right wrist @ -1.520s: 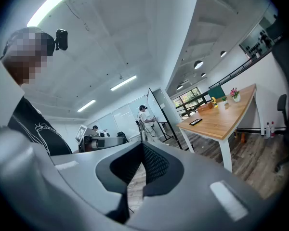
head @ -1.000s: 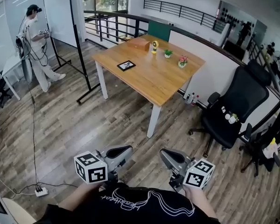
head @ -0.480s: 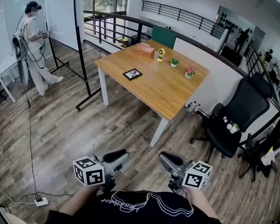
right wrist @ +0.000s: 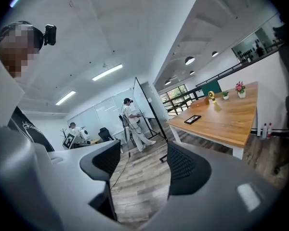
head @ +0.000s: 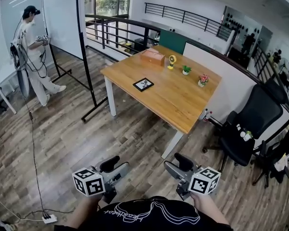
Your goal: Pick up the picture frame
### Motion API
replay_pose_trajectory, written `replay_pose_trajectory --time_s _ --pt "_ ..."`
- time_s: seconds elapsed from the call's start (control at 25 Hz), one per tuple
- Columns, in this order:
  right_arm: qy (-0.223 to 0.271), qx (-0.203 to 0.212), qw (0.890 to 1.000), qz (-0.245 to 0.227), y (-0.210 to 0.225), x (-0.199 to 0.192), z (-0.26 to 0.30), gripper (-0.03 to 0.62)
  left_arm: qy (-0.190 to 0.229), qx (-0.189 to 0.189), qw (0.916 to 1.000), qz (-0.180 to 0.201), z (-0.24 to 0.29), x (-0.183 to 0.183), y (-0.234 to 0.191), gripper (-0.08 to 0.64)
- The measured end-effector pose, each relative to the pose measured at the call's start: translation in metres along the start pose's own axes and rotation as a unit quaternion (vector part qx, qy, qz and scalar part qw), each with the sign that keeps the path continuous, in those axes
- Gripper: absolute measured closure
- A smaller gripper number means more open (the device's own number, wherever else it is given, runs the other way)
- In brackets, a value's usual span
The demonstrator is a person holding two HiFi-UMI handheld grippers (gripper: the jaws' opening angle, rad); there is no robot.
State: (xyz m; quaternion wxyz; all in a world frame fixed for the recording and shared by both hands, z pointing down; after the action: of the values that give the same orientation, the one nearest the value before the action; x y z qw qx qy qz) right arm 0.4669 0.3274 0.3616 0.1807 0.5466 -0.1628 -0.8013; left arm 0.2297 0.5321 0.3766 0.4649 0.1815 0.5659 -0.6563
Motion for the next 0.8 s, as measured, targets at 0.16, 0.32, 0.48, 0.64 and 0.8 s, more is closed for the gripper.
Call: replay_pose_trajectory --time_s 0.16,0.32,0.48,0.64,0.8 --pt "-0.003 -0.001 1.000 0.014 0.022 0.008 0.023 0.279 -0.009 0.005 0.9999 -0.004 0.012 0.011 -0.022 0.311" --pt "-0.018 0.020 0.999 0.028 0.054 0.020 0.067 0.279 -0.021 0.017 0.9996 -0.012 0.031 0.025 -0.051 0.311" --pt "-0.024 0.048 0.998 0.035 0.096 0.051 0.122 0.279 -0.023 0.040 0.9984 -0.031 0.052 0.053 -0.092 0.311" --pt "-0.021 0.060 0.997 0.039 0.153 0.100 0.175 0.279 -0.033 0.063 0.9970 -0.030 0.090 0.101 -0.143 0.311" --pt "-0.019 0.062 0.996 0.058 0.210 0.146 0.210 0.282 -0.052 0.067 0.9962 -0.019 0.150 0.162 -0.184 0.311"
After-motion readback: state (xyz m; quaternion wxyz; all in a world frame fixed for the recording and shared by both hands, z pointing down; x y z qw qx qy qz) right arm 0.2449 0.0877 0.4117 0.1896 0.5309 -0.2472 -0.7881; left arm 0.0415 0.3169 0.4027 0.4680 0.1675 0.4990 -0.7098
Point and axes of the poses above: the fingertips, and each gripper's own axes: z forward along the fingers, y to its right, x out of its top, the point moved 9 cm from there along -z, backward along the fingers, and after that the axes turned 11 degrees about -y, right-handed, at the moved point
